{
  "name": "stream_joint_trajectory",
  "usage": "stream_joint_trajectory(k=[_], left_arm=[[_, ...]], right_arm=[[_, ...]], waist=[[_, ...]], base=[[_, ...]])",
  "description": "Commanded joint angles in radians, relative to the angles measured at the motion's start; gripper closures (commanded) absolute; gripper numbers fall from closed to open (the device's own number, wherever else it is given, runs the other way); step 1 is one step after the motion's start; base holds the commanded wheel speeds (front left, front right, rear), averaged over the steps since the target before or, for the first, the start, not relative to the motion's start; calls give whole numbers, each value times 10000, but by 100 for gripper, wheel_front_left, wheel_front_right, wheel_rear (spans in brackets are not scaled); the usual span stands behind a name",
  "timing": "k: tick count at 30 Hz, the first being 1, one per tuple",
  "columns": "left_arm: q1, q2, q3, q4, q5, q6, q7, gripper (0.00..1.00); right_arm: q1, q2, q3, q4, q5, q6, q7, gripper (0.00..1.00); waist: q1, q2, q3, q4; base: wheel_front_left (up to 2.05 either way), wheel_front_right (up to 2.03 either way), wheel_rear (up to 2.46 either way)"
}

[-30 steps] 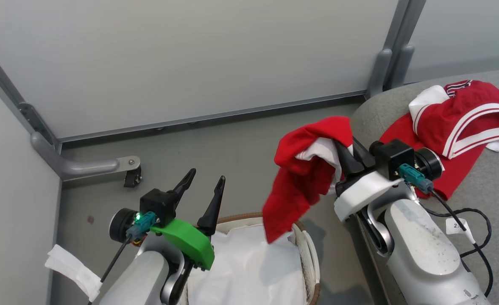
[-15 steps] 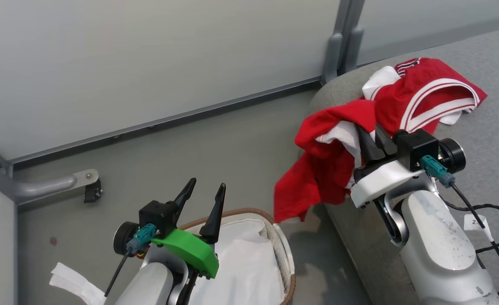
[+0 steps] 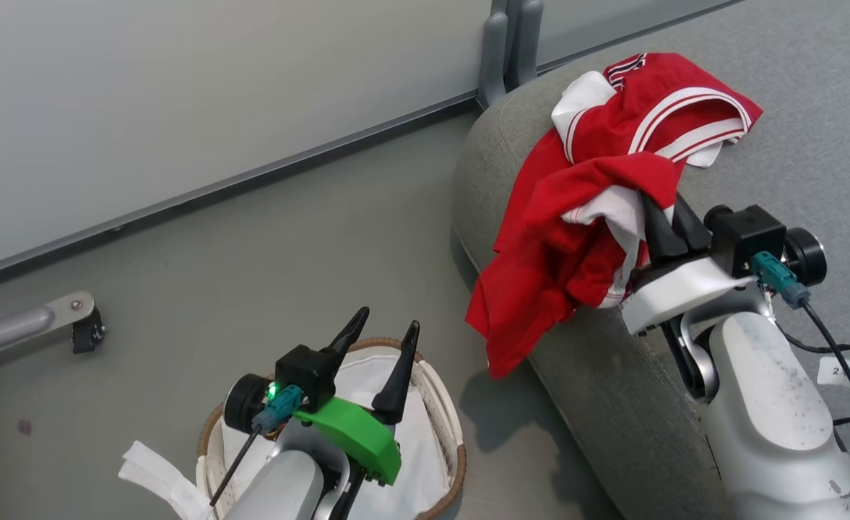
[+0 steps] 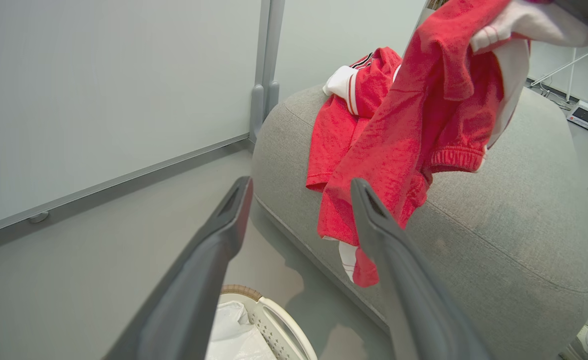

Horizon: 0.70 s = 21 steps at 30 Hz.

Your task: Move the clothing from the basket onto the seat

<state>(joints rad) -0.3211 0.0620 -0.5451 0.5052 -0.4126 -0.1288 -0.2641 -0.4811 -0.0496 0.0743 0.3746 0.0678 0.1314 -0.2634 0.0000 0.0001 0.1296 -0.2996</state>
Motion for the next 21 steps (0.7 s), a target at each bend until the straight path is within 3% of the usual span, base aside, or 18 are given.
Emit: stream_joint_trajectory(k=[1, 9, 17, 21], left_arm=[[-228, 11, -53, -22, -51, -28, -3, 0], [-719, 114, -251, -251, -56, -31, -3, 0], [-1286, 194, -264, -779, 186, -32, -3, 0], [-1536, 282, -291, -1125, 323, -32, -3, 0]], right_arm=[[-298, -16, -51, 8, -154, -14, -20, 100], [-2689, -142, -1029, -29, -1234, -14, -20, 100], [-6009, -1920, -2632, 292, -2136, -14, -19, 100], [-6917, -2726, -3270, 544, -2399, -14, -18, 100]], waist=[[0, -1, 294, 113], [0, -1, 1361, 758], [0, -1, 2678, 1530], [0, -1, 3368, 1773]], base=[[0, 0, 0], [0, 0, 0], [0, 0, 0], [0, 0, 0]])
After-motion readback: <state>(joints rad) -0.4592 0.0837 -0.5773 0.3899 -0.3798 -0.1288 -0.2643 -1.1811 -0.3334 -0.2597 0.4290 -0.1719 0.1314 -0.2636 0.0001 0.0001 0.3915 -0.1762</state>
